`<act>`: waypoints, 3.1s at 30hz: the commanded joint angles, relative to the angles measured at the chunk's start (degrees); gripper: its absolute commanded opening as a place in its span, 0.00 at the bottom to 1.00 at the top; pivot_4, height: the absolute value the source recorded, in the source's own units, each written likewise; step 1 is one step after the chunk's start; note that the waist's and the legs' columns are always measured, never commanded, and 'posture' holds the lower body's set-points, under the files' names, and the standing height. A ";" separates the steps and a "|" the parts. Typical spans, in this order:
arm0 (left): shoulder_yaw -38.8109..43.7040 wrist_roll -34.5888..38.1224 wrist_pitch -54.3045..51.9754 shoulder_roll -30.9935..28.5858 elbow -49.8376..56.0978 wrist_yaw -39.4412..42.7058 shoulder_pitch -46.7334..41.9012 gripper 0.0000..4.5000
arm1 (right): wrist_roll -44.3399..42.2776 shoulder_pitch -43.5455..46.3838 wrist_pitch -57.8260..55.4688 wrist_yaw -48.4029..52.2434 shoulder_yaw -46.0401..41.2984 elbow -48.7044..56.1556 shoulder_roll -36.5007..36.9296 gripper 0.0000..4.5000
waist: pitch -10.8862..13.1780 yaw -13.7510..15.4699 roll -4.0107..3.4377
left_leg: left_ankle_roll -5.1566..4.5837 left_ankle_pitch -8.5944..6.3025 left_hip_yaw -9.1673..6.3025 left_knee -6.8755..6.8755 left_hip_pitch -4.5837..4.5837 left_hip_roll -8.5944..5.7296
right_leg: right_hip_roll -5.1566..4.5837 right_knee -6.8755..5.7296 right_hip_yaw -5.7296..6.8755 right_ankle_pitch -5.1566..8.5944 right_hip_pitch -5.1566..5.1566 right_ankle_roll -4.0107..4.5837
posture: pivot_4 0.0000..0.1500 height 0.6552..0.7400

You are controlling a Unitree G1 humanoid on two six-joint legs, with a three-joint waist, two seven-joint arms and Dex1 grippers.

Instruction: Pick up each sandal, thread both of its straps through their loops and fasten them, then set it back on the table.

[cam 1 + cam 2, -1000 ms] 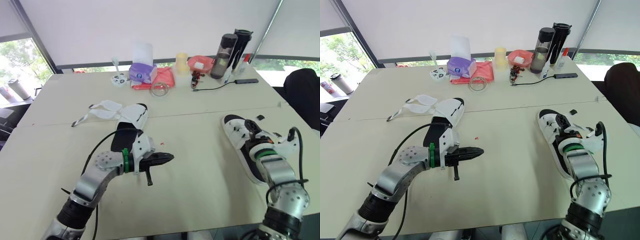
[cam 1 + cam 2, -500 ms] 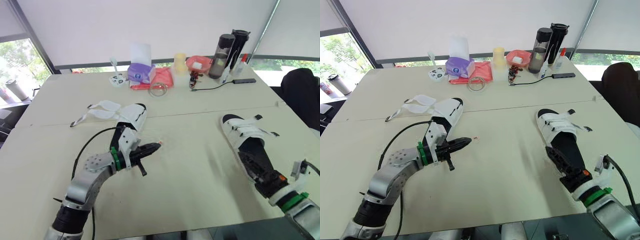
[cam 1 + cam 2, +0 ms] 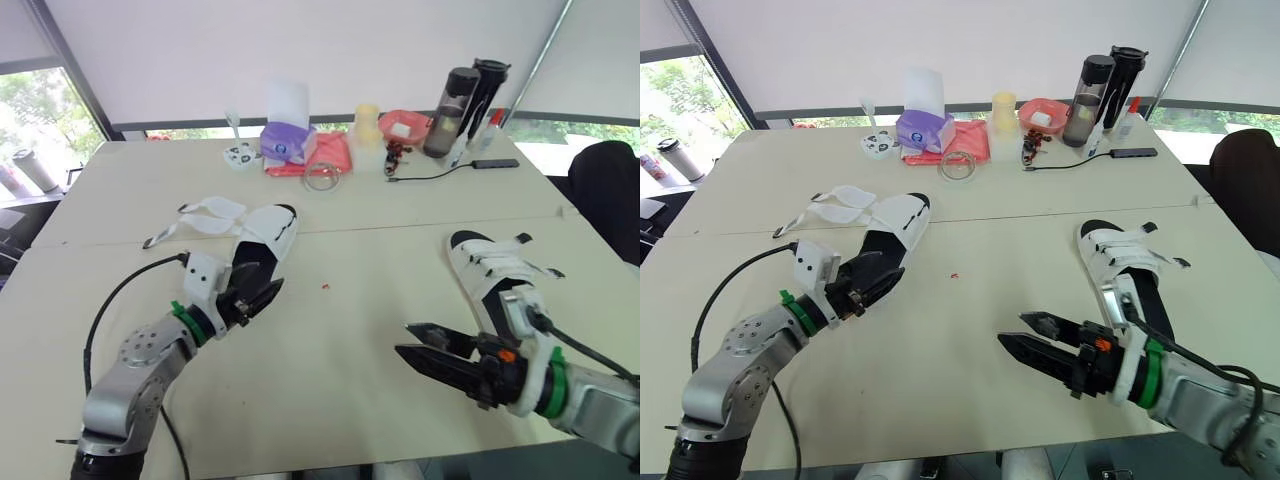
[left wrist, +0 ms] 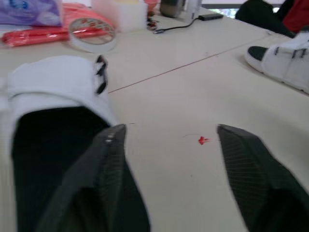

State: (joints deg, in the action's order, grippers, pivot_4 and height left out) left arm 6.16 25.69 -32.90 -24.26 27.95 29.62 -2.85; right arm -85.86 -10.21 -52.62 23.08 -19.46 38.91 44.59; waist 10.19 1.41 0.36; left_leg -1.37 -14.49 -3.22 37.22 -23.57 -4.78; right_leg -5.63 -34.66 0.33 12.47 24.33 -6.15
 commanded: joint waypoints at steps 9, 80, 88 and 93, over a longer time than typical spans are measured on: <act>-9.05 -35.54 36.22 -15.28 -19.84 -7.34 -10.64 0.99 | 24.84 13.66 9.18 -0.08 14.73 -5.44 -8.54 1.00 | -0.02 1.07 -0.03 | -0.01 -0.02 0.04 -0.16 -0.07 -0.03 | 0.01 0.49 0.06 -0.26 0.06 0.15 | 1.00 1.00; -60.87 -115.64 101.36 -19.43 -64.54 -85.60 -60.05 0.01 | 32.07 12.48 9.40 3.06 6.09 -10.77 -12.31 1.00 | -0.03 0.82 0.15 | 0.04 0.14 0.13 0.35 0.11 -0.37 | 0.12 -0.58 -0.04 -0.64 0.07 -0.51 | 1.00 1.00; -60.77 -110.50 103.15 -18.57 -66.81 -78.58 -58.59 0.52 | 32.23 12.63 9.25 3.49 6.09 -11.21 -11.94 1.00 | -0.03 0.79 0.16 | 0.04 0.14 0.12 0.44 0.12 -0.35 | 0.13 -0.66 -0.04 -0.64 0.08 -0.51 | 1.00 1.00; -60.03 -107.14 103.94 -19.97 -67.39 -75.62 -57.52 0.99 | 31.96 14.21 7.65 5.85 6.79 -12.62 -10.04 1.00 | -0.05 0.83 0.16 | 0.02 0.12 0.12 0.56 0.12 -0.36 | 0.10 -0.67 -0.04 -0.64 0.02 -0.51 | 1.00 1.00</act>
State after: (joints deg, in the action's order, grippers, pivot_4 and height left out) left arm -54.41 -82.10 70.99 -43.38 -39.15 -47.47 -61.29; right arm -53.33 3.05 -44.85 27.84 -12.12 25.68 33.92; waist 10.14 2.24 0.52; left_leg -1.35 -14.37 -3.10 37.80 -23.45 -5.14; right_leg -5.53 -35.33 0.29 11.83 24.34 -6.66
